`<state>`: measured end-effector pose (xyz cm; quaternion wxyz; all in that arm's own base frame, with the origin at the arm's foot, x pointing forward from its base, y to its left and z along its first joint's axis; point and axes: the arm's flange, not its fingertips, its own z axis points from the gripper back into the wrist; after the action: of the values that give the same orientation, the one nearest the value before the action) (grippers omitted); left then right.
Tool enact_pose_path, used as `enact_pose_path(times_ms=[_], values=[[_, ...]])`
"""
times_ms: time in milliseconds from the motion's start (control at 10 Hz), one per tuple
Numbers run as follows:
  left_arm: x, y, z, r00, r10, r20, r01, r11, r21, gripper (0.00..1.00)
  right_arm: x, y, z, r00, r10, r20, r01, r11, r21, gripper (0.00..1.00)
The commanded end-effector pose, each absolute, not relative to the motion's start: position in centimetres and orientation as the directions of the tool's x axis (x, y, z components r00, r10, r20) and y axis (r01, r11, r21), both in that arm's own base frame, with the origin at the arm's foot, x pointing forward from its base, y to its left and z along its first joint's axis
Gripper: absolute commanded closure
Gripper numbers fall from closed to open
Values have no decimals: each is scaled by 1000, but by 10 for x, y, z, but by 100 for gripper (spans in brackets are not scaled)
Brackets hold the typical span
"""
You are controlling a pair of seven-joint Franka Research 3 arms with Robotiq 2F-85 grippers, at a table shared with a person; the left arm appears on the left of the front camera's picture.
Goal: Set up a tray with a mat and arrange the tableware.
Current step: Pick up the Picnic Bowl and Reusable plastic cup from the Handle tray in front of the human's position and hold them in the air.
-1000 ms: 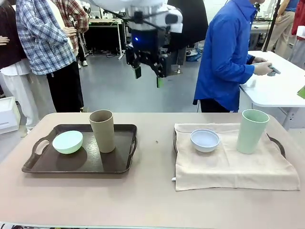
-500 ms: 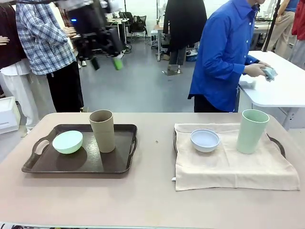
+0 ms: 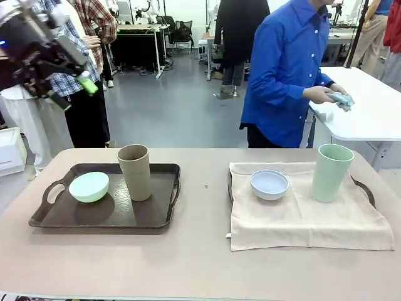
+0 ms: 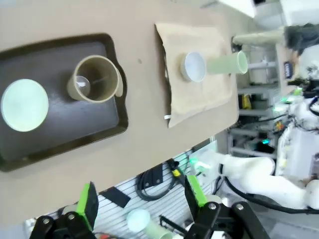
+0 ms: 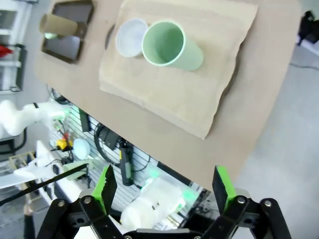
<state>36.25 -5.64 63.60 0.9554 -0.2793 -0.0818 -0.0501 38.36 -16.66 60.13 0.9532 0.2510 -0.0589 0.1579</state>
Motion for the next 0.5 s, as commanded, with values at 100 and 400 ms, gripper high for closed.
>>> enact_pose_path(times_ms=[100, 400], values=[[332, -10, 616, 960, 92, 264, 123, 707, -696, 8, 385, -186, 600, 958, 231, 167, -285, 747, 601, 0], [337, 6, 619, 980, 101, 172, 74, 615, -785, 8, 378, -191, 589, 967, 215, 138, -253, 741, 622, 0]])
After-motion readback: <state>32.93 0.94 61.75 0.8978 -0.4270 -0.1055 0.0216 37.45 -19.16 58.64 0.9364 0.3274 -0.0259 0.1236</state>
